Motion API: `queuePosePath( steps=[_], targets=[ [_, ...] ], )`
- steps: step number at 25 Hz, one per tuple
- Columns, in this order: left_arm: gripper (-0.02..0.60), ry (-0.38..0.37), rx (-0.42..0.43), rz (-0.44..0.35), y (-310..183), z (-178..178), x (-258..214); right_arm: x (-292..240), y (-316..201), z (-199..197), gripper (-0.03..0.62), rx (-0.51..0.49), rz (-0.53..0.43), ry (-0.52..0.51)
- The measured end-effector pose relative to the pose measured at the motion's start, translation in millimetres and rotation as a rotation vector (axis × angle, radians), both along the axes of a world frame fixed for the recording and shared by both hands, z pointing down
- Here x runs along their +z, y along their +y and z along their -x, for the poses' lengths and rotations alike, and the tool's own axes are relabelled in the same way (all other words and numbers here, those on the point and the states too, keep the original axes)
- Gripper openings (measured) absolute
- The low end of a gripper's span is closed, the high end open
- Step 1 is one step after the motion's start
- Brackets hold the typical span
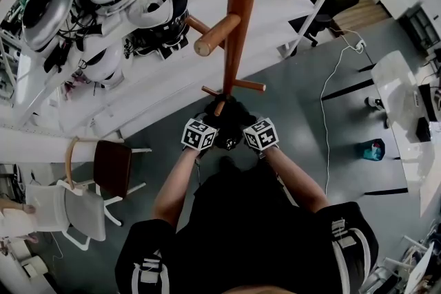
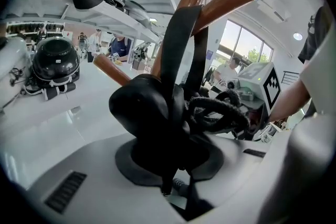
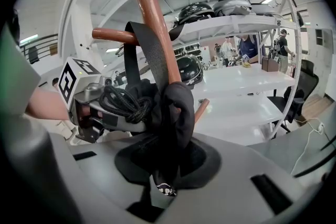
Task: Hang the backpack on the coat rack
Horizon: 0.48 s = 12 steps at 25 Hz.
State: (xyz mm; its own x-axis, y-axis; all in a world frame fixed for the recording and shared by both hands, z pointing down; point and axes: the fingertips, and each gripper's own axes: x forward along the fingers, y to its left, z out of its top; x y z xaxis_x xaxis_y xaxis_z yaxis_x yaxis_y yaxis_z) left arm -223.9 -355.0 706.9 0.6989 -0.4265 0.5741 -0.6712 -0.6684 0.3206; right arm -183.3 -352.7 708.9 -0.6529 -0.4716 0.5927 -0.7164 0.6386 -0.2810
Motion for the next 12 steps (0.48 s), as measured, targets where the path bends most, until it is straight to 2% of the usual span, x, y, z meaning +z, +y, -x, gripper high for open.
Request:
queuePosePath(
  steps=[12],
  targets=[
    [0.091,-0.007,-0.008,0.046,0,-2,17,15,0,-6,0.081,-0.002,0.033,0.003]
  ],
)
